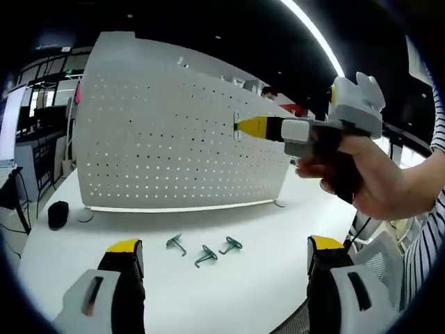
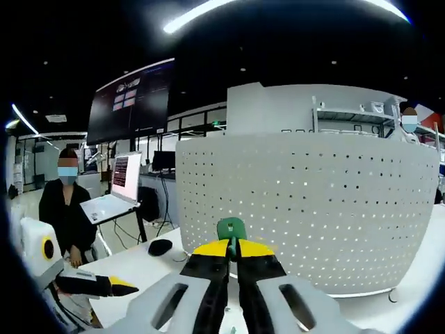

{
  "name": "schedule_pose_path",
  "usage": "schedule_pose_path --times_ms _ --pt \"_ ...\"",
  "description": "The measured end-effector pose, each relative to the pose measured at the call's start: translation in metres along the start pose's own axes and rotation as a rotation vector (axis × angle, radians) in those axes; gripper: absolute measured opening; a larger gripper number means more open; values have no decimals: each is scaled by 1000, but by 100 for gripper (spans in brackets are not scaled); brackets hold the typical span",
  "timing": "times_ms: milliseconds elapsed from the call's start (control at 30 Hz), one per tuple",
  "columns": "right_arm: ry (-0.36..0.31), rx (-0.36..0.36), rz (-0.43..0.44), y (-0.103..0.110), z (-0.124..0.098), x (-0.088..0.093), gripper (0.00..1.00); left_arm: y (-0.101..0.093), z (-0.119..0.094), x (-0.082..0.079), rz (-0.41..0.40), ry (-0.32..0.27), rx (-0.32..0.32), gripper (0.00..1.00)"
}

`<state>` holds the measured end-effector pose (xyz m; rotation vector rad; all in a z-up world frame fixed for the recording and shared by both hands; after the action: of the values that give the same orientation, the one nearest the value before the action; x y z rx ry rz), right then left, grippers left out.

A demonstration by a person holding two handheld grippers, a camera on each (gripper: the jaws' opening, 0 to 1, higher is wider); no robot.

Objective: Insert the hook assembly into the mounting plate slot until the hook locks in place.

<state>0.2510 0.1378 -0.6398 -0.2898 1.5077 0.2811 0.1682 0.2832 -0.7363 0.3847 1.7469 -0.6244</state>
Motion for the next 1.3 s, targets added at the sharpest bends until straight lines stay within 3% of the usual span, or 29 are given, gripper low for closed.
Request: schedule_pose_path --times_ms 133,467,1300 --pt "-22 44 -5 -7 8 -3 0 2 -1 -3 10 -23 -13 100" --pt "-62 148 -10 -27 30 -10 0 0 0 -2 80 -4 -12 100" --pt "-178 328 77 -66 88 -41 0 7 -1 -2 43 -4 -37 98"
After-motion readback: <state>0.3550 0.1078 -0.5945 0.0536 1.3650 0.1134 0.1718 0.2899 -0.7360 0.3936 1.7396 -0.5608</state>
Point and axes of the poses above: the point that each gripper's makers call its tool centre point, and the gripper's own axes: z roughly forward along the fingers, y roughly to its left, x roughly out of its underside, the point moved 7 cm from there along -z, roughly backward along the fingers, and after that the axes turned 6 degrees about -y, right-handed, at the moved point
